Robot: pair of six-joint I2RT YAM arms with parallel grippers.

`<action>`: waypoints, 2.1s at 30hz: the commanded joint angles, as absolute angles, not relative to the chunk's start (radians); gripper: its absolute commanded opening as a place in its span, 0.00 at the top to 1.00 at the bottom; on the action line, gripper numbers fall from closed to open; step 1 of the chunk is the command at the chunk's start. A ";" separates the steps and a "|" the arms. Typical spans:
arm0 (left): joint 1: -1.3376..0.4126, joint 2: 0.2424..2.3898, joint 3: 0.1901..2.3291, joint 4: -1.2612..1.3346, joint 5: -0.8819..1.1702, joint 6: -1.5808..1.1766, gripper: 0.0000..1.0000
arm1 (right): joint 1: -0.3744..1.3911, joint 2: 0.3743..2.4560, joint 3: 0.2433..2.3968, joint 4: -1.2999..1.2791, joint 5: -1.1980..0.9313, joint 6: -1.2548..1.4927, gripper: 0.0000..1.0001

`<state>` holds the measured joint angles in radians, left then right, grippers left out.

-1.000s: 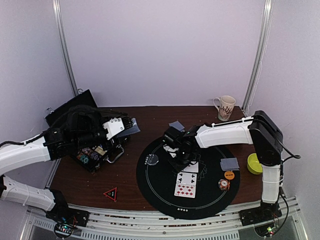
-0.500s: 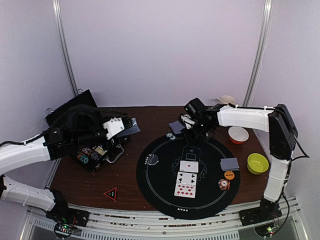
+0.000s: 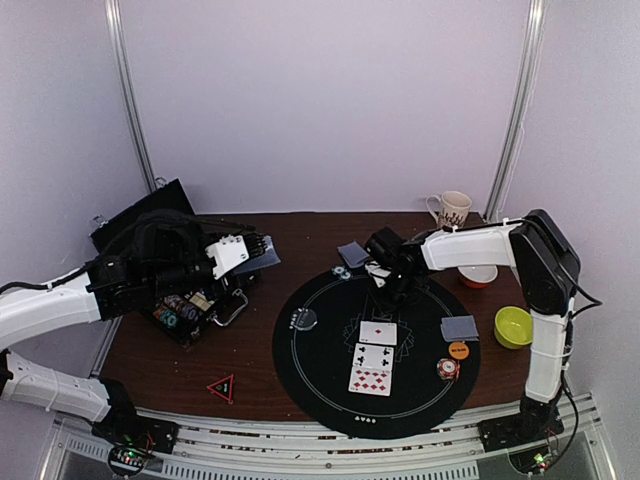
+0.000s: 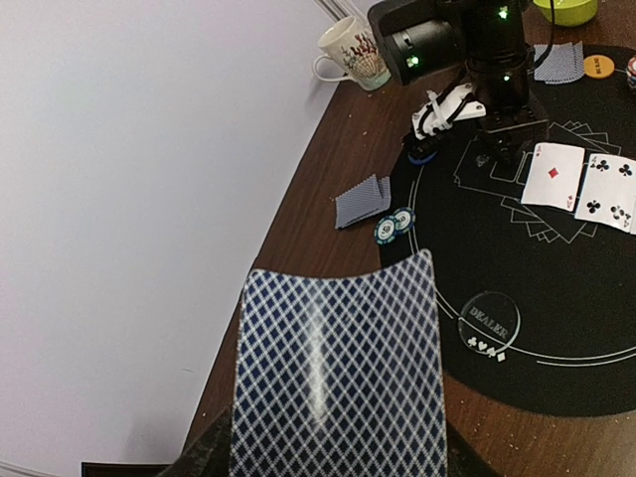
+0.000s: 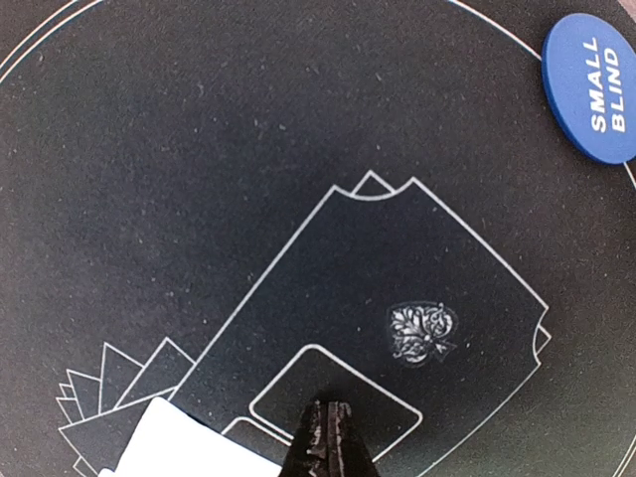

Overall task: Distribute texas hold em gaming equipment
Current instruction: Adjust the poker card in the community card area, then pick up the poker card from the face-down deck piles.

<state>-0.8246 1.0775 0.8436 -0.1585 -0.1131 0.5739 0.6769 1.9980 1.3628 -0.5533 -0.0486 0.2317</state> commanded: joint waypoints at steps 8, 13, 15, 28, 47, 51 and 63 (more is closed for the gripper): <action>-0.824 1.080 0.871 -0.107 -0.111 0.584 0.47 | 0.710 1.947 1.305 -0.639 -0.047 0.254 1.00; -0.824 1.081 0.875 -0.106 -0.107 0.585 0.47 | 0.710 1.941 1.385 -0.676 -0.025 0.249 1.00; -0.824 1.080 0.874 -0.107 -0.102 0.592 0.47 | 0.710 1.923 1.445 -0.690 -0.033 0.236 1.00; -0.824 1.102 0.890 -0.118 -0.047 0.609 0.47 | 0.771 1.832 1.543 0.202 -0.807 0.721 0.00; -0.824 1.080 0.873 -0.075 -0.038 0.595 0.47 | 0.835 1.985 1.758 -0.189 -0.689 0.396 0.15; -0.824 1.077 0.872 -0.064 -0.040 0.598 0.47 | 0.834 2.002 1.793 -0.255 -0.659 0.359 0.23; -0.824 1.078 0.870 -0.056 -0.060 0.607 0.48 | 0.826 1.969 1.809 -0.314 -0.631 0.331 0.60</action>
